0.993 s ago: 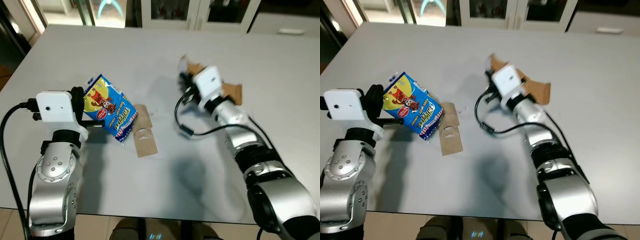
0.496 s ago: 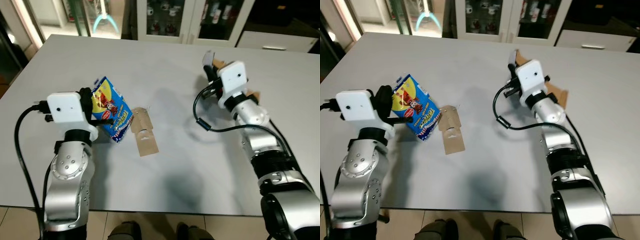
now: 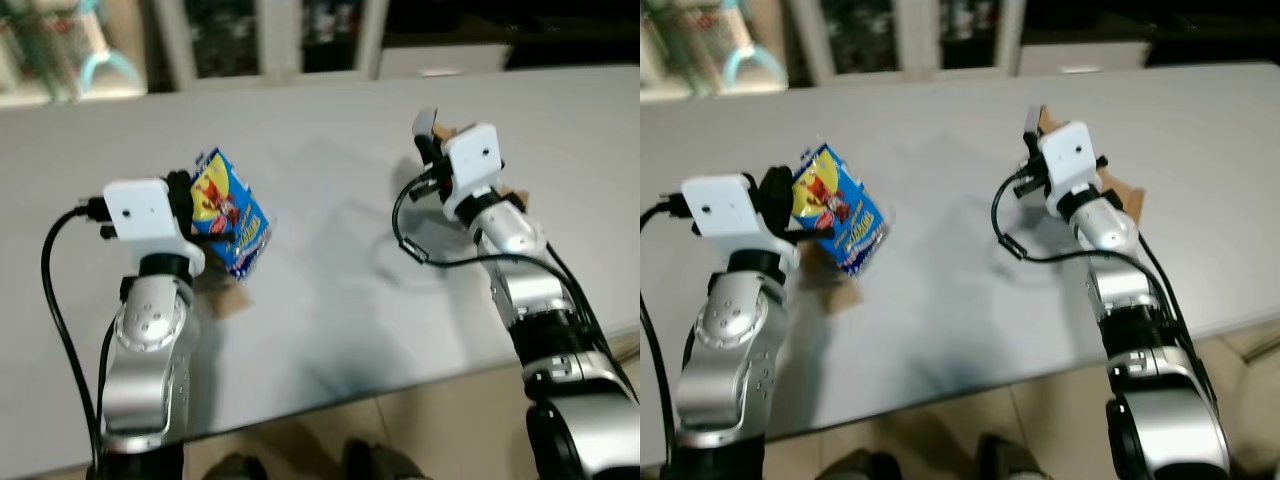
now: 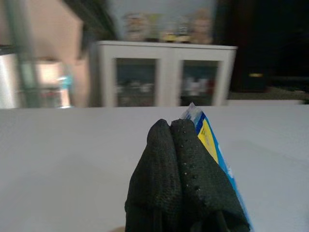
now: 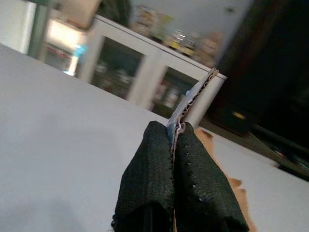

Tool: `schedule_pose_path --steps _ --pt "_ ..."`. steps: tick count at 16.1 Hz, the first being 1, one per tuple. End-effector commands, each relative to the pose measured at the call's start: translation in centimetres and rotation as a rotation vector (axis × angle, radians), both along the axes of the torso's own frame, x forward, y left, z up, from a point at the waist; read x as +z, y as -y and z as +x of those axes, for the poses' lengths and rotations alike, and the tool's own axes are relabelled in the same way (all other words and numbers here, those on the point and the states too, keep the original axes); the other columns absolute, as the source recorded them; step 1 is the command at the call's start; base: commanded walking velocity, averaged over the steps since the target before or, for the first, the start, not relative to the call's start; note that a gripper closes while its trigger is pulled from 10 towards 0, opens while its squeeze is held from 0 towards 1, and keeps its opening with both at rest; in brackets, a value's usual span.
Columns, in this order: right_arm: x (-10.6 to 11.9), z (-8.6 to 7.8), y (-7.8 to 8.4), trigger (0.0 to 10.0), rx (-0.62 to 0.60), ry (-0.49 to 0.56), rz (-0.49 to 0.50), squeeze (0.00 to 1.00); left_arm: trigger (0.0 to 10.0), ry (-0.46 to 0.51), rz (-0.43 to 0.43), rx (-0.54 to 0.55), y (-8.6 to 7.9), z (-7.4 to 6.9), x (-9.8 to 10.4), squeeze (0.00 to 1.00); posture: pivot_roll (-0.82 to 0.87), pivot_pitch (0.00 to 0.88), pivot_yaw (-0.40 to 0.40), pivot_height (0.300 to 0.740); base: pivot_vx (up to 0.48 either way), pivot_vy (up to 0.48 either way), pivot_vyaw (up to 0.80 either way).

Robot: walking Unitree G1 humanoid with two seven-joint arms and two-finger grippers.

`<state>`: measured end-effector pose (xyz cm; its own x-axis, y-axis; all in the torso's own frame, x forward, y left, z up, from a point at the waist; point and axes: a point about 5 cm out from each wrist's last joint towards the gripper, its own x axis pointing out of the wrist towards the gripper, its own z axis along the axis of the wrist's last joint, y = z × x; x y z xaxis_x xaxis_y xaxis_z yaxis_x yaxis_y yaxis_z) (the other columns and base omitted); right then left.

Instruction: Picking trash to rubbish bin

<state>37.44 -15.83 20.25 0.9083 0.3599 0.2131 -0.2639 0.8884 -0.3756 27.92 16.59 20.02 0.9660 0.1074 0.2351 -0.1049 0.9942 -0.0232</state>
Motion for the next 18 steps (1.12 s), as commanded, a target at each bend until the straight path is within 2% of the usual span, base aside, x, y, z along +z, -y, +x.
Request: schedule_pose_path --steps 1,6,18 --pt "0.76 -0.02 0.03 10.0 -0.01 0.026 0.022 0.0 0.0 -0.011 0.013 -0.002 0.07 0.19 0.04 0.0 -0.06 0.074 -0.013 0.74 0.0 0.0 -0.8" --pt "0.59 -0.18 -0.2 10.0 -0.019 0.017 0.038 0.0 0.0 -0.032 0.002 -0.005 -0.15 0.9 -0.02 0.0 -0.06 0.075 0.006 0.74 0.0 0.0 -0.8" --pt "0.5 -0.36 -0.18 10.0 -0.036 0.007 0.046 0.0 0.0 -0.07 -0.022 -0.006 -0.34 0.97 -0.6 0.0 -0.06 0.087 0.014 0.74 0.0 0.0 -0.8"
